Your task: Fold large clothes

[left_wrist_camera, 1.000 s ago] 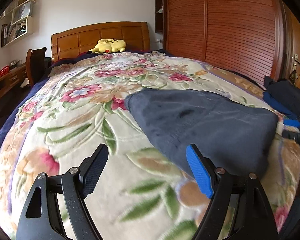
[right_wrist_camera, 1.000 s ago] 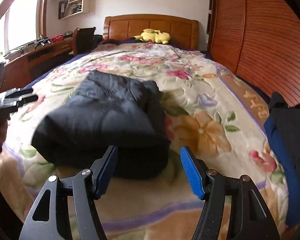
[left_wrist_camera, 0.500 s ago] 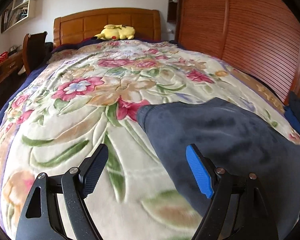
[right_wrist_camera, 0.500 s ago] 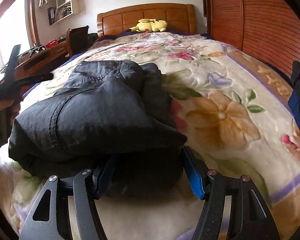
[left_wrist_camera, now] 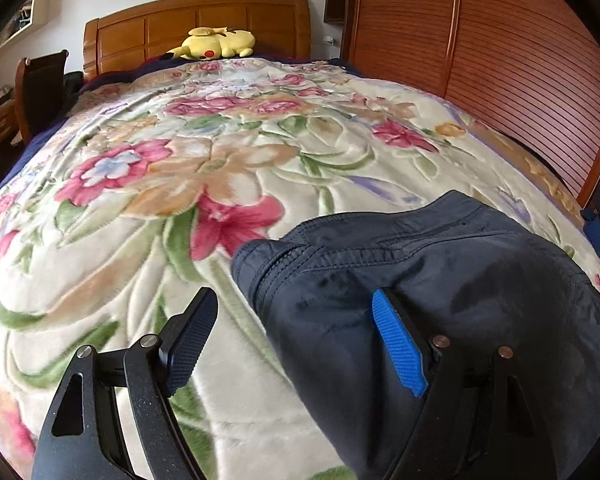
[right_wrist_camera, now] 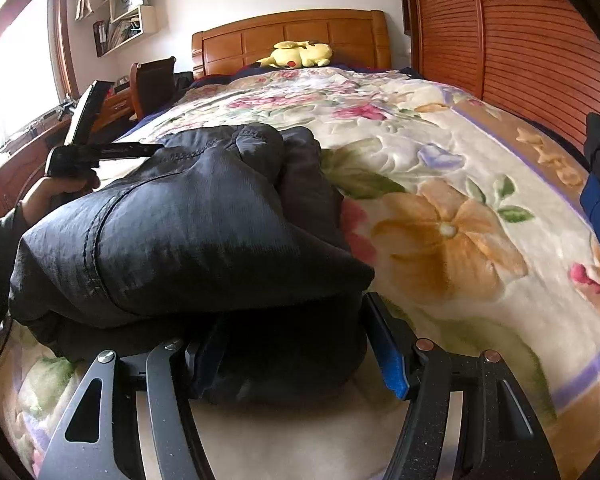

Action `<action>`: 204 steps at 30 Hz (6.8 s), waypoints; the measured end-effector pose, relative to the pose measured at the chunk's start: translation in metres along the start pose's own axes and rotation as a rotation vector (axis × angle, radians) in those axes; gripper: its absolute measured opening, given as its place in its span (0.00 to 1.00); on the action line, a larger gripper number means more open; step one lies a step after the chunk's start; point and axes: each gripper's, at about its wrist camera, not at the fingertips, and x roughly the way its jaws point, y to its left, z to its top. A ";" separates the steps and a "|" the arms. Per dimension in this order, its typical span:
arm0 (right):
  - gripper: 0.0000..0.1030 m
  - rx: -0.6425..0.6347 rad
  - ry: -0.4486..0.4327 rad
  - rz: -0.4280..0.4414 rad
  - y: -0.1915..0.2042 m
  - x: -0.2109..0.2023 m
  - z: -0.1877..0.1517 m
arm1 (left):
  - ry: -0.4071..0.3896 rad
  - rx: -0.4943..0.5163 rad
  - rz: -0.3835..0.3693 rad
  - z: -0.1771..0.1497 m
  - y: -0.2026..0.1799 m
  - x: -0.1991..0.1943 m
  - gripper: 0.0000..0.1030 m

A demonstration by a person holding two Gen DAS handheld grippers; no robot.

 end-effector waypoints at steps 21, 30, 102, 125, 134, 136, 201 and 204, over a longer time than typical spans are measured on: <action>0.06 -0.054 -0.083 0.098 -0.001 -0.024 0.009 | -0.055 -0.039 -0.036 0.016 -0.038 -0.055 0.17; 0.05 -0.066 -0.134 0.090 -0.027 -0.065 0.031 | -0.086 -0.003 0.003 0.042 -0.090 -0.108 0.16; 0.73 0.045 -0.328 -0.285 -0.085 -0.283 -0.027 | -0.343 0.284 -0.282 -0.027 -0.328 -0.258 1.00; 0.73 0.008 -0.245 -0.130 -0.031 -0.139 -0.012 | -0.273 0.144 -0.042 -0.106 -0.171 -0.211 1.00; 0.73 -0.023 -0.242 -0.040 -0.003 -0.081 0.004 | -0.268 0.059 0.061 -0.118 -0.098 -0.202 0.99; 0.73 -0.023 -0.239 -0.016 0.004 -0.070 0.011 | -0.281 0.040 0.100 -0.119 -0.078 -0.201 0.99; 0.73 -0.092 -0.325 0.030 0.027 -0.008 0.004 | -0.349 -0.086 0.318 -0.147 0.012 -0.192 0.99; 0.73 -0.093 -0.324 0.030 0.026 -0.008 0.004 | -0.350 -0.086 0.317 -0.147 0.013 -0.193 0.99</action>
